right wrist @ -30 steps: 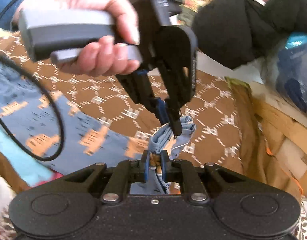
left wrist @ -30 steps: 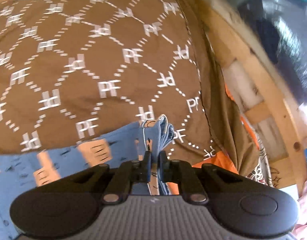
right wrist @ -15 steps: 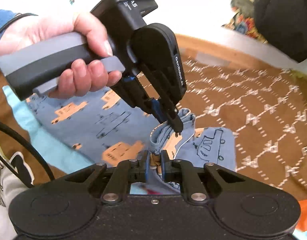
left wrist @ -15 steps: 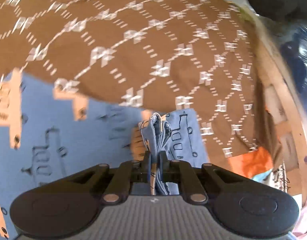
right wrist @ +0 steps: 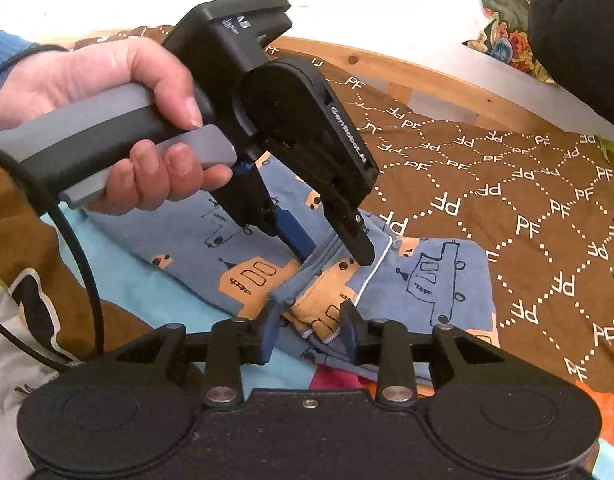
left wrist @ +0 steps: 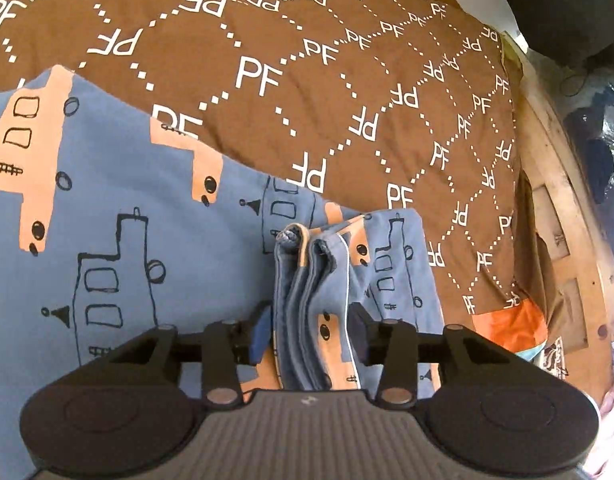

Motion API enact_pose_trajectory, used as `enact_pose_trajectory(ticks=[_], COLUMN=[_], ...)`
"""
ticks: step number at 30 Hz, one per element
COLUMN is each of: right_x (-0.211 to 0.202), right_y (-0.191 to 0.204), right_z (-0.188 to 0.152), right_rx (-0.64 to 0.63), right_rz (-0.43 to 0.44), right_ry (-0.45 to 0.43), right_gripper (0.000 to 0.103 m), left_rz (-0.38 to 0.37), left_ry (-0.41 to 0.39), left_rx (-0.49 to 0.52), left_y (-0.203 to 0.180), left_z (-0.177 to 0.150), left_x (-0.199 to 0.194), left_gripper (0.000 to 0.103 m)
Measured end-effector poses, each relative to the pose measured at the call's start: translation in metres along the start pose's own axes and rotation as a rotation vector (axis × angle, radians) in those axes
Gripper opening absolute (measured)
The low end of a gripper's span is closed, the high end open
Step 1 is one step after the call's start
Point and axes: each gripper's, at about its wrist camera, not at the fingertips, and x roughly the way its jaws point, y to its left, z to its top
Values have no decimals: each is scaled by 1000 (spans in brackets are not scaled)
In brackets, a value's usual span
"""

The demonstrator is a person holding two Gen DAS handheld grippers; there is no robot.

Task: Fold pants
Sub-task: 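Fold the held edge over with the left gripper while the right gripper holds the stack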

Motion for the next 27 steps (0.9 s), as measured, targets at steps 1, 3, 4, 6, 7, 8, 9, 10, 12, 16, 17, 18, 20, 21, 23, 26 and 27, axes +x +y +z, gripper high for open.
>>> enact_pose_trajectory(ticks=[1,3,4,6,7,8,9,10,12,16,17,18,20,21,23,26,27], right_x=[1,1,1,2,2,2,2,3,5,6,6,5,4,3,1,-1,-2], right_y=[0,1,1,2,4,5,6,7,8,7,7,7,7,7,7,8,8], right_z=[1,1,0,0,0,-1,-1,-1,-2,-3,-3,-3,-3,-3,-2,1,1], right_rx=[-8,-20,-24,-37,-47,-57,-68,-79,-87,-88,-84,-83,-82,-82,-85,-86,-87], right_rz=[-2,-6,-7,-10,-15,-17,-20,-23,-23,-25,-27,-27,-29,-28,-28,-20,-18], right_ry=[-2,-2,-2,-2,-3,-3,-3,-2,5,2,0,1,-3,-6,-13,-17,-18], right_gripper=[35,35,35,35,35,35,35,34,31,18,17,16,14,13,12,12,12], left_rz=[5,16,20,23,28,38,49,57,55,62,63,64,60,58,50,45,44], left_ry=[-1,-4,-3,-5,-5,-2,1,3,-1,-10,-13,-16,-20,-23,-28,-34,-37], left_rx=[2,4,4,4,3,5,9,12,5,-4,-4,-4,-2,-2,-7,-1,1], left_y=[0,-1,-1,0,0,-2,-3,-4,-3,-3,-4,-5,-5,-6,-5,-3,-1], left_z=[-1,0,0,-1,-1,-1,-1,-1,-1,-2,-3,-3,-4,-5,-5,-6,-7], left_x=[-1,1,1,0,1,2,2,3,3,2,2,2,-1,-2,-6,-12,-14], left_gripper=[40,36,35,33,32,28,22,20,14,11,11,10,10,10,10,9,9])
